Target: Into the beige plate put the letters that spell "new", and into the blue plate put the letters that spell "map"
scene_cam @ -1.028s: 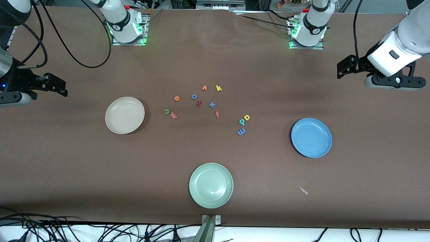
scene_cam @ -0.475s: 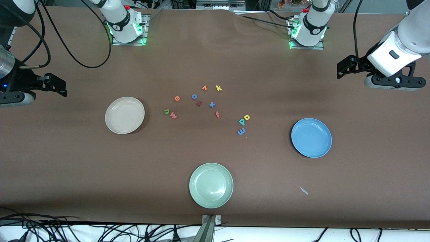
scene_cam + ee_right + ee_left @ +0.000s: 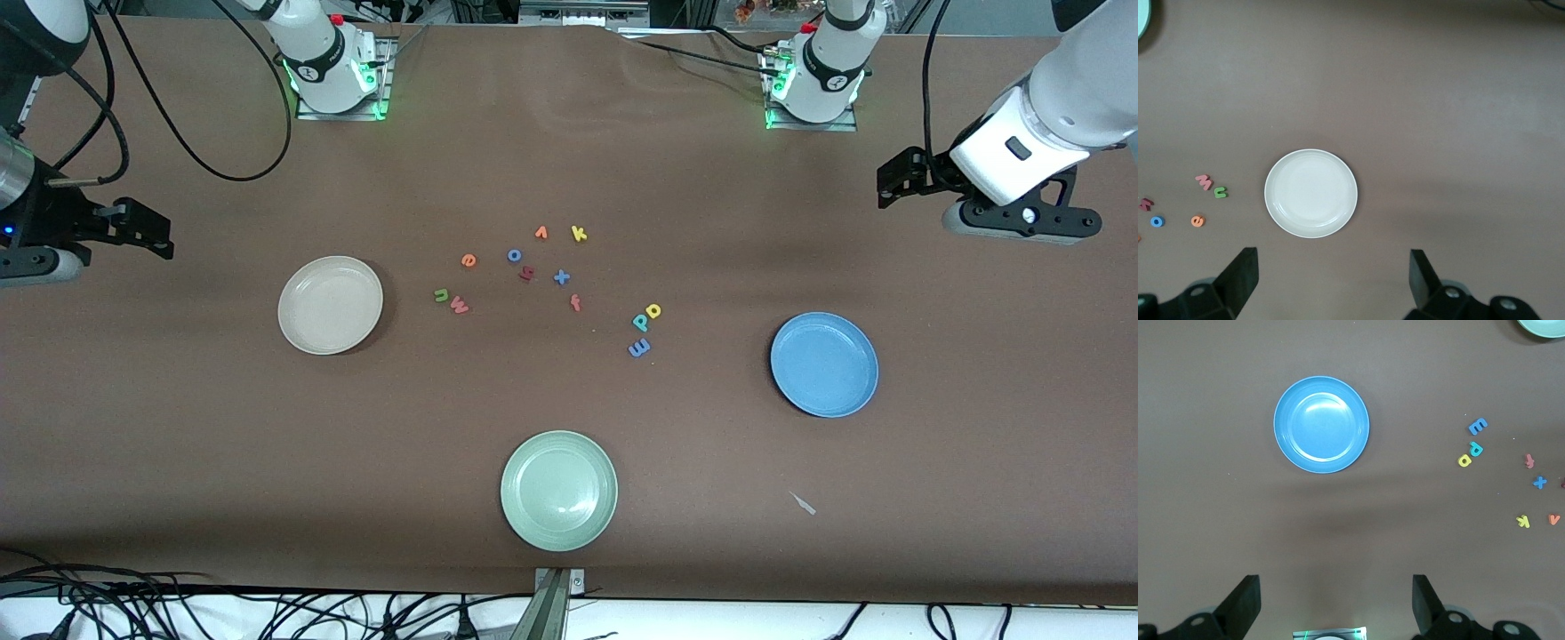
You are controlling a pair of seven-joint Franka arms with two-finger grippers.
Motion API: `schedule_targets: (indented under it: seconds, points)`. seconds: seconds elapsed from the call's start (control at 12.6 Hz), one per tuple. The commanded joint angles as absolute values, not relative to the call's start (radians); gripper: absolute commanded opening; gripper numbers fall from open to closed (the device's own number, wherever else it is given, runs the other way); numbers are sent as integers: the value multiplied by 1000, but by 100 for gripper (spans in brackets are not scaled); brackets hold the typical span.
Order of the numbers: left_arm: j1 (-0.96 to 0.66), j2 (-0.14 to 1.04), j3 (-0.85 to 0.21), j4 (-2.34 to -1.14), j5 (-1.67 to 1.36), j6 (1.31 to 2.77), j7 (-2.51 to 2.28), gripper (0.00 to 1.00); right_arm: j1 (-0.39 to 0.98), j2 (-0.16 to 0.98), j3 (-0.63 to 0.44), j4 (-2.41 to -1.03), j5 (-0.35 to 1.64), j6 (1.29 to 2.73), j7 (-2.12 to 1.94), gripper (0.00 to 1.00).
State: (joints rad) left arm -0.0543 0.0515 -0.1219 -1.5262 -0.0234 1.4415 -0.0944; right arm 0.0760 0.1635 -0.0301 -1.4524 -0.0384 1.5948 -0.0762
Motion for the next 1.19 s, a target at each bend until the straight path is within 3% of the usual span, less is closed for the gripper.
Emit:
schedule_targets:
  seconds: [0.0, 0.55, 1.11]
  points:
    - [-54, 77, -117, -1502, -35, 1449, -77, 100, 80, 225, -28, -1434, -41, 1646, -66, 100]
    - [-45, 229, -112, -1500, -40, 1506, -55, 100, 141, 235, -14, -1473, 26, 1624, -66, 100]
    - [-81, 308, -126, -1500, -49, 1586, -41, 100, 299, 360, -12, -1482, 58, 1739, 99, 100]
